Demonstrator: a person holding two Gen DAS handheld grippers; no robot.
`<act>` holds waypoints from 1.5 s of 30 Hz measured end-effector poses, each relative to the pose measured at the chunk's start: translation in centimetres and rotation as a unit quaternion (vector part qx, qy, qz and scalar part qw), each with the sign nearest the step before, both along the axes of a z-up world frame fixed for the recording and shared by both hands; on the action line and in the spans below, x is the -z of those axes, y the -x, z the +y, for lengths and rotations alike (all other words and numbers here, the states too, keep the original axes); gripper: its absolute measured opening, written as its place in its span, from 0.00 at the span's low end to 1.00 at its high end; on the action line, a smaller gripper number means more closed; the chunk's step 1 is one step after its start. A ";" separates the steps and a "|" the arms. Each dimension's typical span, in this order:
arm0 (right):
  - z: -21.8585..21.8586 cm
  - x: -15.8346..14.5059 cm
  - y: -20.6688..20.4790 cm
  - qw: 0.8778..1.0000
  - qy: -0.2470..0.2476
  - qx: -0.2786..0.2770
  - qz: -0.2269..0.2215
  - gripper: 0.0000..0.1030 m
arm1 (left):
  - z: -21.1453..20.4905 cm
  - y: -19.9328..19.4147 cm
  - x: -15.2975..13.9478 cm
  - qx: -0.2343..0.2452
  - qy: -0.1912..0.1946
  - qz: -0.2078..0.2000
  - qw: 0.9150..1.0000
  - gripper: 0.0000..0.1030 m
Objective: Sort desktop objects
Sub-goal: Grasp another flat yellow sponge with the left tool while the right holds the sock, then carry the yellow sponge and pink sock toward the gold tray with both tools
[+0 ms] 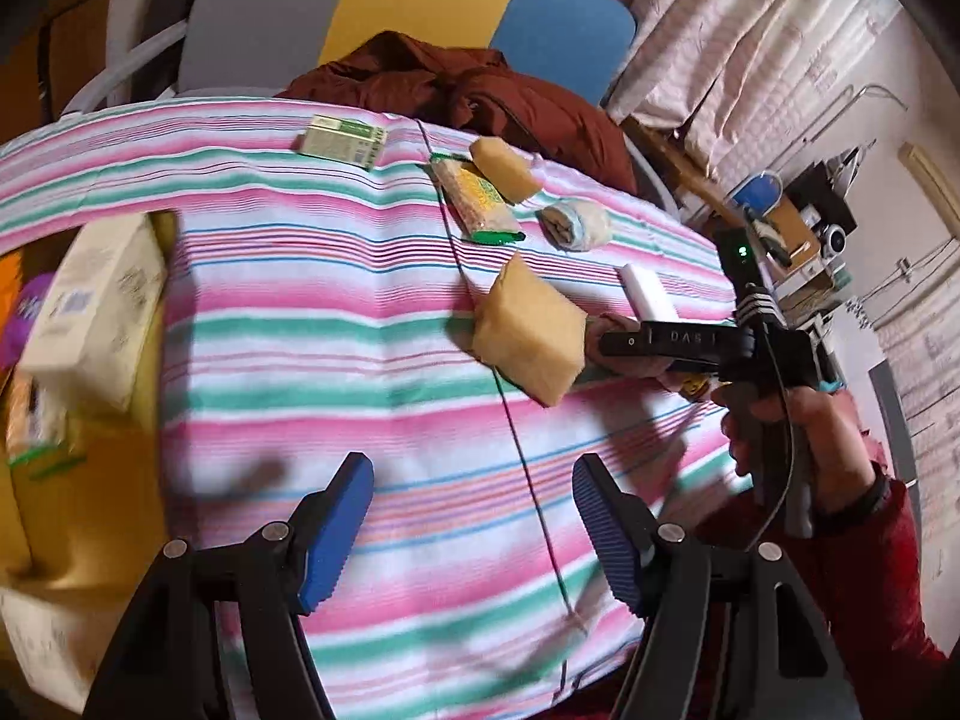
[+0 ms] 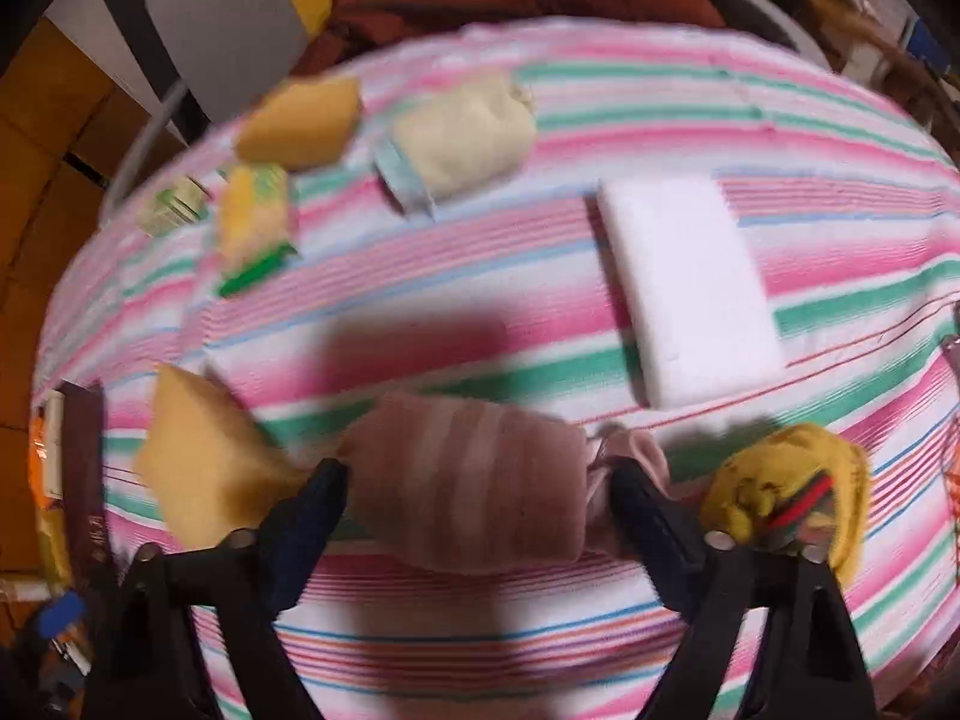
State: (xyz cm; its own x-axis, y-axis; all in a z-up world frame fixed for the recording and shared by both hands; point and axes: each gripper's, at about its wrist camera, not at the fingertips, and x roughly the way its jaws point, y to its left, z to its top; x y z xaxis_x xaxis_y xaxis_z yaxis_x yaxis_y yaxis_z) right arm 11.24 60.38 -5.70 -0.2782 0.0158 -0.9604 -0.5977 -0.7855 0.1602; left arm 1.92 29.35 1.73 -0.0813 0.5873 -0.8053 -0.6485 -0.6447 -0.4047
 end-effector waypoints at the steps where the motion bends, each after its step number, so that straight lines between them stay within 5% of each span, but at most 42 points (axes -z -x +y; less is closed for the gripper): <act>1: -0.3 -0.3 0.2 1.000 -0.015 -0.008 -0.001 0.71 | 0.7 0.1 0.1 0.002 0.002 0.002 1.000 0.68; 7: -0.4 -1.2 -0.4 1.000 -0.024 -0.014 0.012 0.55 | 6.5 -0.1 0.8 0.059 0.008 0.041 0.997 0.68; 15: 0.7 -1.3 -1.6 0.999 0.013 0.014 0.029 0.56 | 11.5 0.5 2.5 0.101 0.033 0.058 0.993 0.70; 26: 0.9 -1.2 -1.5 1.000 0.009 0.009 0.024 0.58 | 13.3 0.2 3.6 0.116 0.076 0.172 0.975 0.79; 29: 1.0 -1.3 -1.8 1.000 0.011 0.011 0.025 0.58 | 13.2 1.0 4.4 0.116 0.080 0.155 0.978 0.81; 36: 1.0 -1.1 -1.7 1.000 0.012 0.012 0.025 0.58 | 11.3 2.7 4.8 0.068 0.008 0.091 0.993 0.77; 45: 0.3 -1.0 -0.9 1.000 0.004 0.007 0.029 0.57 | 9.7 1.1 4.8 0.056 -0.004 0.106 0.993 0.62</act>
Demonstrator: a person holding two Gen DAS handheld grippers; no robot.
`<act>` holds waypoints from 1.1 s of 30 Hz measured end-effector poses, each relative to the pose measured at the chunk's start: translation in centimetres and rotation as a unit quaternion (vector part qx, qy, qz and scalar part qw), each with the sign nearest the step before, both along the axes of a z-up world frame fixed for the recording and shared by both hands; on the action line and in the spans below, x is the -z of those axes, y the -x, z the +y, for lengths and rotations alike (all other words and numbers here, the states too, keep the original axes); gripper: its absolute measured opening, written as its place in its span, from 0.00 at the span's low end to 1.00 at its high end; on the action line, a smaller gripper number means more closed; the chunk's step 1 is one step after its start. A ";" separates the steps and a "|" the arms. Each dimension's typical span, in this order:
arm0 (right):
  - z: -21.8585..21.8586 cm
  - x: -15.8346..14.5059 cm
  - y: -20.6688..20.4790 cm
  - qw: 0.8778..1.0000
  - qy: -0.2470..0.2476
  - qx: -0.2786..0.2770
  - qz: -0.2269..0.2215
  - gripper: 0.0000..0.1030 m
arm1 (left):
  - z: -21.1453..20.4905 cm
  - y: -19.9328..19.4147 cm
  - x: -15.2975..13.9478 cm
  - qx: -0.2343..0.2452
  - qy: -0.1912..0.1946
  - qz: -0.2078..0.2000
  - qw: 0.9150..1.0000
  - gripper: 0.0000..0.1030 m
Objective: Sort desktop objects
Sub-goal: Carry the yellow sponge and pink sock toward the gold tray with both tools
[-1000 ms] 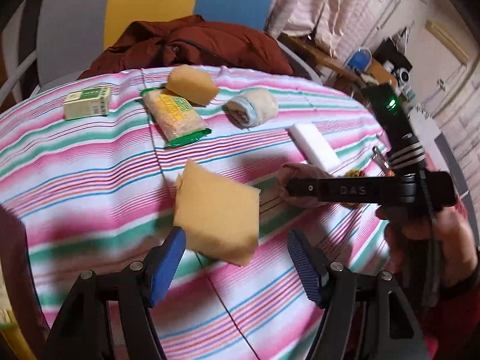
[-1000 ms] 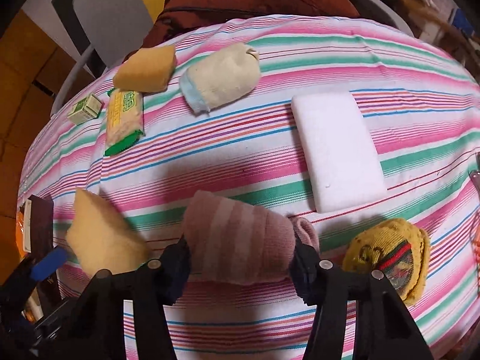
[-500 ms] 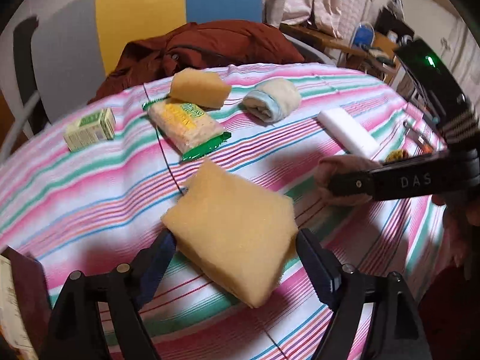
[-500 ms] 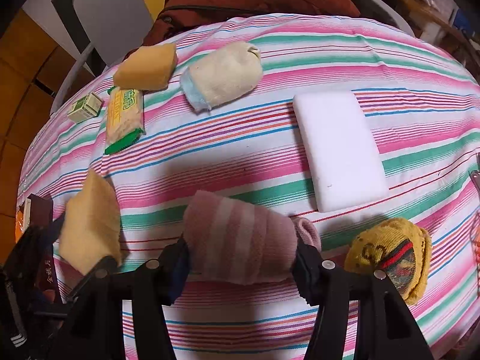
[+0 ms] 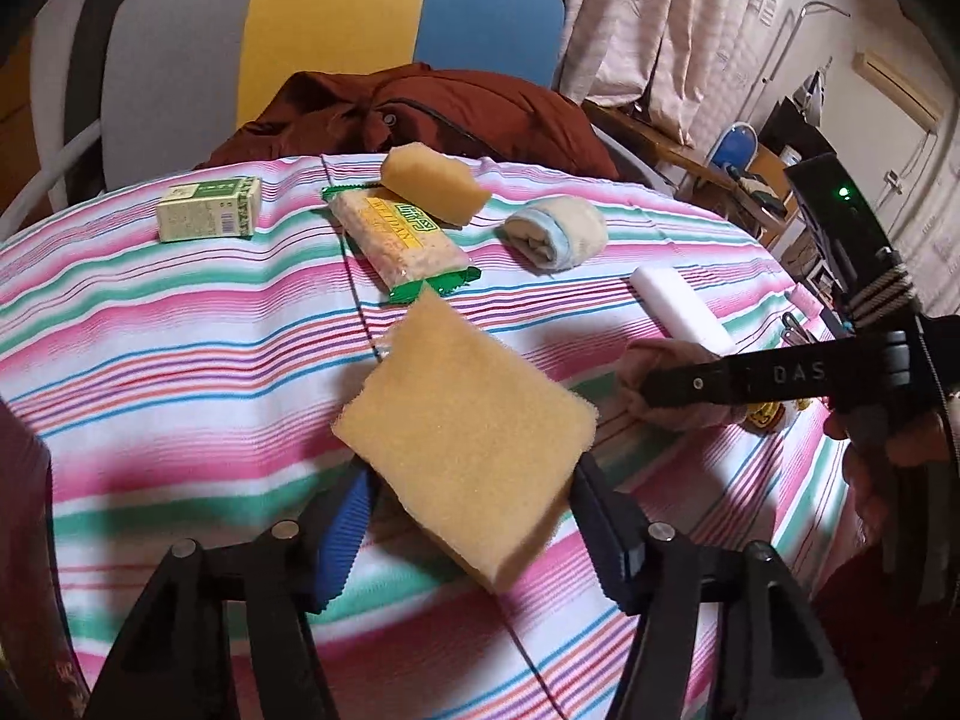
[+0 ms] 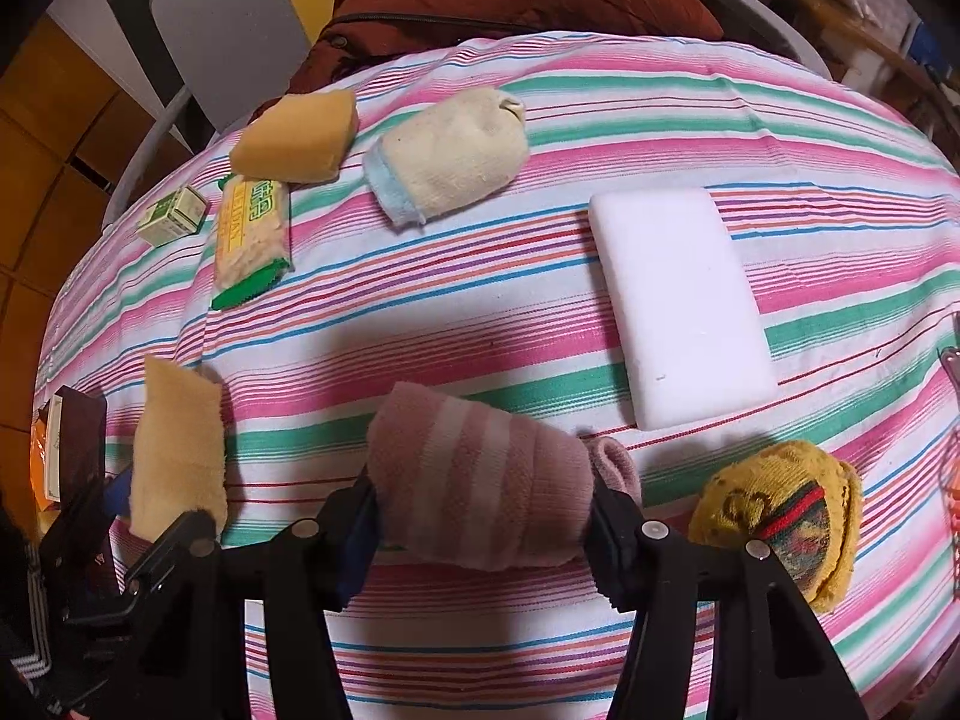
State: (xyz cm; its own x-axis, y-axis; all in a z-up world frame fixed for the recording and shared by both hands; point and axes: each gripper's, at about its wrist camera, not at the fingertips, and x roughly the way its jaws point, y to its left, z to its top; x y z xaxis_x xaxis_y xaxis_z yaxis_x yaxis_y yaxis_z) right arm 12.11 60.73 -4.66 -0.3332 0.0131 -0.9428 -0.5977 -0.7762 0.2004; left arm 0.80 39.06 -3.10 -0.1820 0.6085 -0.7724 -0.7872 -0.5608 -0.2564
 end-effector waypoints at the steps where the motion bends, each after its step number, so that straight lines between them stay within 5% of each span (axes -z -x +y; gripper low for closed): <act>1: -0.1 0.1 0.2 1.000 -0.001 0.000 0.001 0.56 | -0.2 0.0 0.0 -0.003 -0.003 -0.005 1.000 0.62; 7: -0.8 -0.5 0.9 0.999 0.011 -0.014 0.031 0.55 | -2.2 -0.1 -0.4 -0.022 -0.022 -0.032 0.999 0.62; 13: -1.4 -0.3 1.0 0.999 0.014 -0.035 0.037 0.55 | -3.8 -1.3 -1.9 -0.034 -0.014 0.007 0.999 0.62; 29: -7.7 -1.7 4.2 0.986 -0.058 -0.149 0.047 0.55 | -11.4 -1.0 -5.8 -0.092 -0.017 0.033 0.995 0.62; 33: -10.3 -1.9 5.1 0.985 -0.034 -0.164 0.047 0.55 | -13.9 -0.4 -6.3 -0.109 -0.027 0.024 0.993 0.62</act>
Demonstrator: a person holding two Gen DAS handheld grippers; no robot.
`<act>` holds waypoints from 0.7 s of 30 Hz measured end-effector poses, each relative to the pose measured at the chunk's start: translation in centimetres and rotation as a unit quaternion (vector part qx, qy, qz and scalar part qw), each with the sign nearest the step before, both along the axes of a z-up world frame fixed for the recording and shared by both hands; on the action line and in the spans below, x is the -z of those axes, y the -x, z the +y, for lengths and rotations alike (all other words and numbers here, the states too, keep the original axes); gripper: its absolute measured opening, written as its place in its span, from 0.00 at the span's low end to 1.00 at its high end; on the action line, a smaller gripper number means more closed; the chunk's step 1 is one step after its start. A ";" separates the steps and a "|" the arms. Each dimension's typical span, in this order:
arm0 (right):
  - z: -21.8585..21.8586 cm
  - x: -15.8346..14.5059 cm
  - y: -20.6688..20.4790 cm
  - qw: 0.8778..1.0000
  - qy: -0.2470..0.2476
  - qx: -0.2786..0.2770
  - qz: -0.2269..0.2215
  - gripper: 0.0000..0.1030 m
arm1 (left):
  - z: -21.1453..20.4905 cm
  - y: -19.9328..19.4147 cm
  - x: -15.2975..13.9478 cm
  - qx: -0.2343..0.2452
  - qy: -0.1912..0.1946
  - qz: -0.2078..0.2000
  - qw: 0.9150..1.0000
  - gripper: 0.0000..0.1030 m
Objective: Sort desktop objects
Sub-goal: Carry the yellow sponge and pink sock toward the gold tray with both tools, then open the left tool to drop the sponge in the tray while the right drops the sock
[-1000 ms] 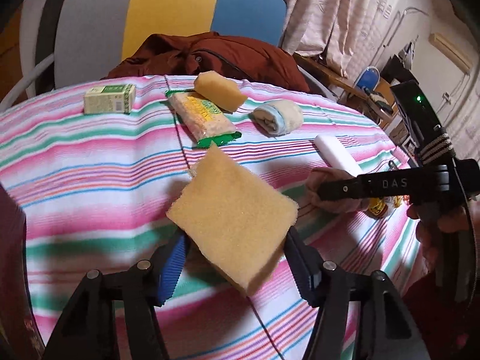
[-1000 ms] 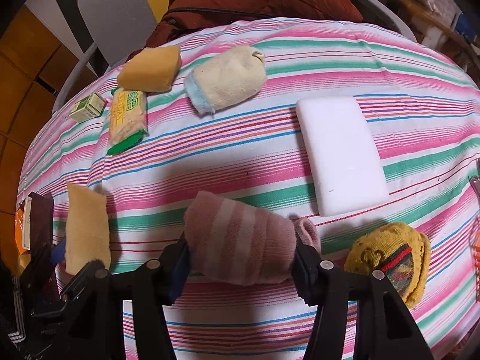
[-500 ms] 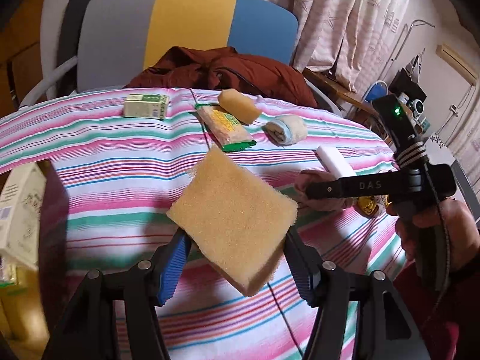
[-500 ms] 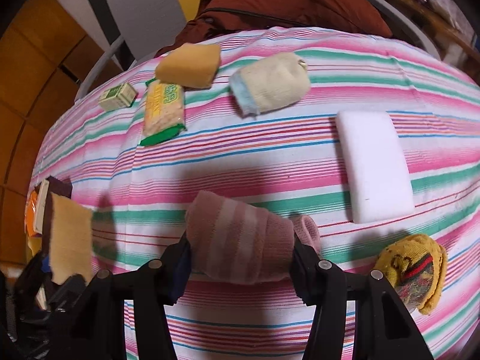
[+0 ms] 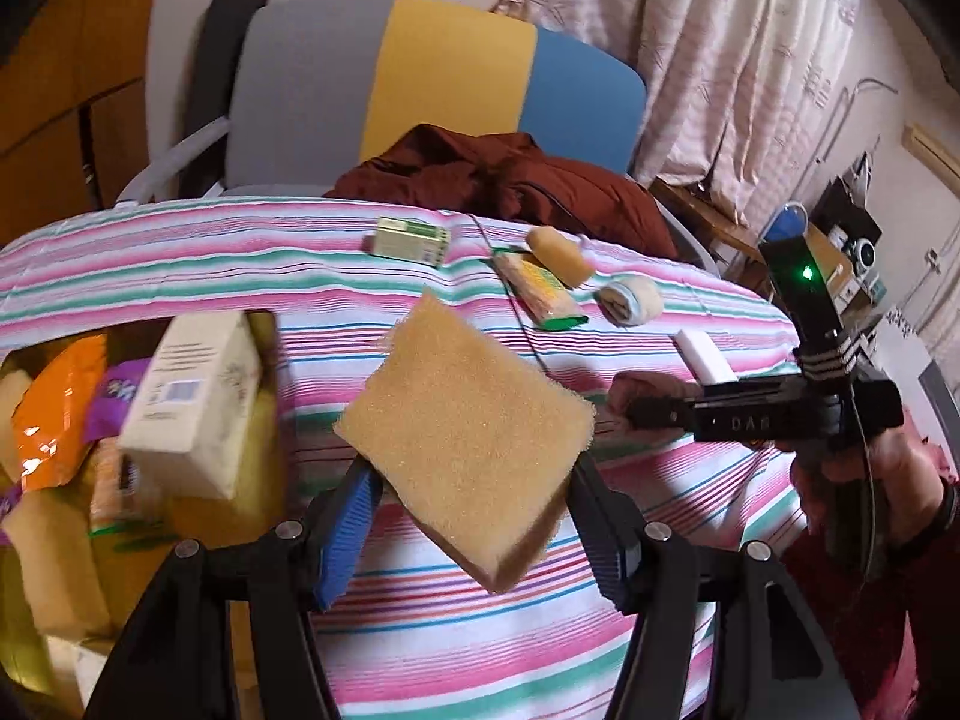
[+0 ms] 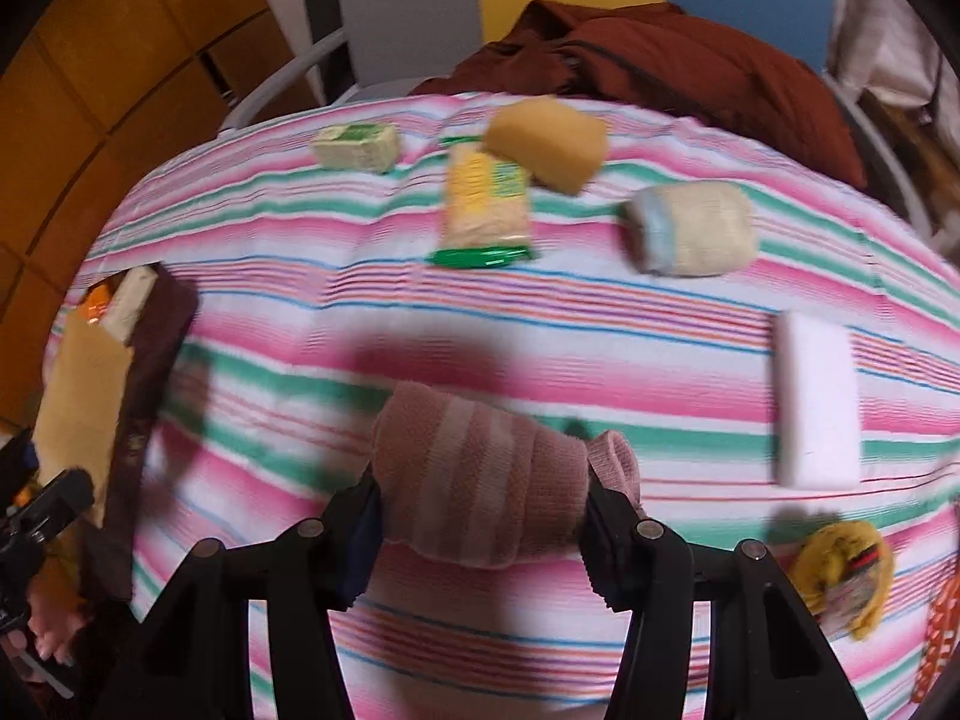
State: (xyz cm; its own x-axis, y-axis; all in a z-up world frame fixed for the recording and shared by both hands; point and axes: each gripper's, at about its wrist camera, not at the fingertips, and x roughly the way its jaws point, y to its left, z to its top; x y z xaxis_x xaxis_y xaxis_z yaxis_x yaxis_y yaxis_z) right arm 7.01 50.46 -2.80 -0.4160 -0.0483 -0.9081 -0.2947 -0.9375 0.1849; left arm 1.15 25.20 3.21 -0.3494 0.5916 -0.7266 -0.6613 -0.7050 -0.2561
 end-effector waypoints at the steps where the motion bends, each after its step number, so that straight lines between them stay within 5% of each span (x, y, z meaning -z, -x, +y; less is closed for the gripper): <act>1: -0.7 -0.1 0.2 1.000 0.004 -0.005 0.001 0.55 | -0.5 0.0 -0.1 -0.003 -0.001 0.001 1.000 0.62; 12: -11.4 -3.6 2.1 0.993 0.063 -0.076 0.065 0.55 | -10.0 2.4 0.7 -0.076 -0.045 -0.040 0.995 0.62; 21: -18.8 -5.2 5.1 0.983 0.099 -0.127 0.094 0.55 | -13.5 5.5 3.9 -0.117 -0.002 -0.065 0.991 0.63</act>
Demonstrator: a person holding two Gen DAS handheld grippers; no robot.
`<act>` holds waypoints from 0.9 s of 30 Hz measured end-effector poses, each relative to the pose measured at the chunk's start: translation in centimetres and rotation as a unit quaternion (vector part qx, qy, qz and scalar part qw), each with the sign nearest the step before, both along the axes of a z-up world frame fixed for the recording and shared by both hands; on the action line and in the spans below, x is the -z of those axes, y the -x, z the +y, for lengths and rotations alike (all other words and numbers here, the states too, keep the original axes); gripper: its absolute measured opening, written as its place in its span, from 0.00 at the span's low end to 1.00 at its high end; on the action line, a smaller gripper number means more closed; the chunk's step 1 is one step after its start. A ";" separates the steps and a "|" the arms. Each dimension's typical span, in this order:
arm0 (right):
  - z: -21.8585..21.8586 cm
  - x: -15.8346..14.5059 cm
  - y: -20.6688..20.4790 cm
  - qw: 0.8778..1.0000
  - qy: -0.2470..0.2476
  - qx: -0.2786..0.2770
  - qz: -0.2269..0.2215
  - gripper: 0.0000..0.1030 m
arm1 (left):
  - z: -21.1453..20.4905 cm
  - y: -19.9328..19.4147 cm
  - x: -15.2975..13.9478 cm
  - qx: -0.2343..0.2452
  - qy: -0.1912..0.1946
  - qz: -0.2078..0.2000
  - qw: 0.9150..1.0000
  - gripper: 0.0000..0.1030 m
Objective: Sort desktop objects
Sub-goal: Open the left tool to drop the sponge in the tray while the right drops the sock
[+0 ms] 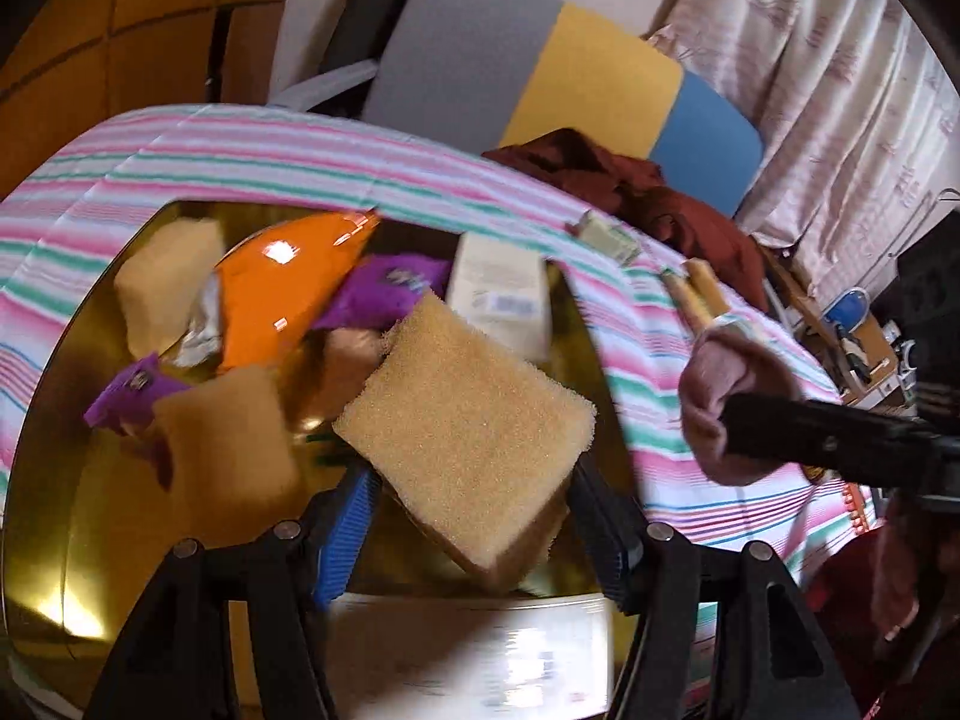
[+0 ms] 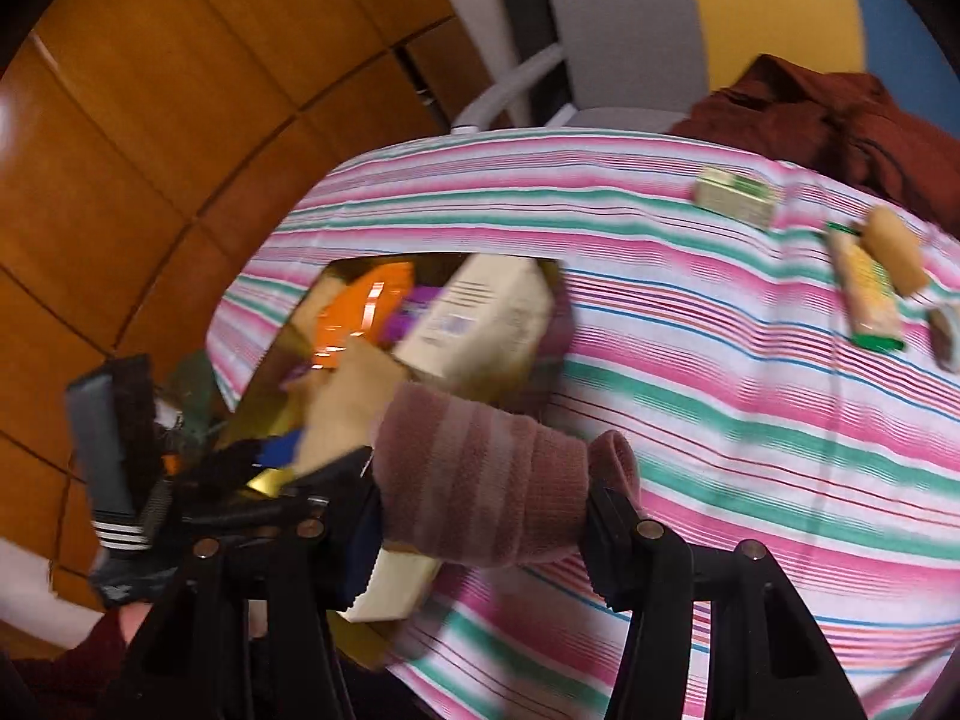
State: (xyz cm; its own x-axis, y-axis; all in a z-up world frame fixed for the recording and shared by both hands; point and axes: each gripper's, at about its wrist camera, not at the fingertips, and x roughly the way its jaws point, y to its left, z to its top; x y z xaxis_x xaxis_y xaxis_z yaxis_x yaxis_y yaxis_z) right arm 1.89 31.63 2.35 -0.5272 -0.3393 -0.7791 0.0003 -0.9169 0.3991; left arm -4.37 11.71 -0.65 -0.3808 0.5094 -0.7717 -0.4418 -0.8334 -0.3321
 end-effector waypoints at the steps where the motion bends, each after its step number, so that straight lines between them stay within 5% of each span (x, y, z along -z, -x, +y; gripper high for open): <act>1: -0.7 0.1 0.4 1.000 0.003 -0.005 -0.001 0.55 | -0.3 0.2 0.4 -0.004 0.007 -0.003 1.000 0.63; 11: -4.4 1.1 2.9 1.000 -0.004 -0.011 -0.006 0.65 | -2.7 0.3 1.3 -0.041 0.026 -0.018 0.999 0.71; 19: -2.7 -0.1 1.5 1.000 0.008 0.011 0.014 0.73 | -4.7 0.4 -0.1 -0.075 -0.069 -0.048 0.994 0.71; 27: 0.5 -0.1 -0.9 0.999 -0.007 0.036 0.009 0.73 | -4.1 -0.1 -1.6 -0.077 -0.075 -0.061 0.992 0.71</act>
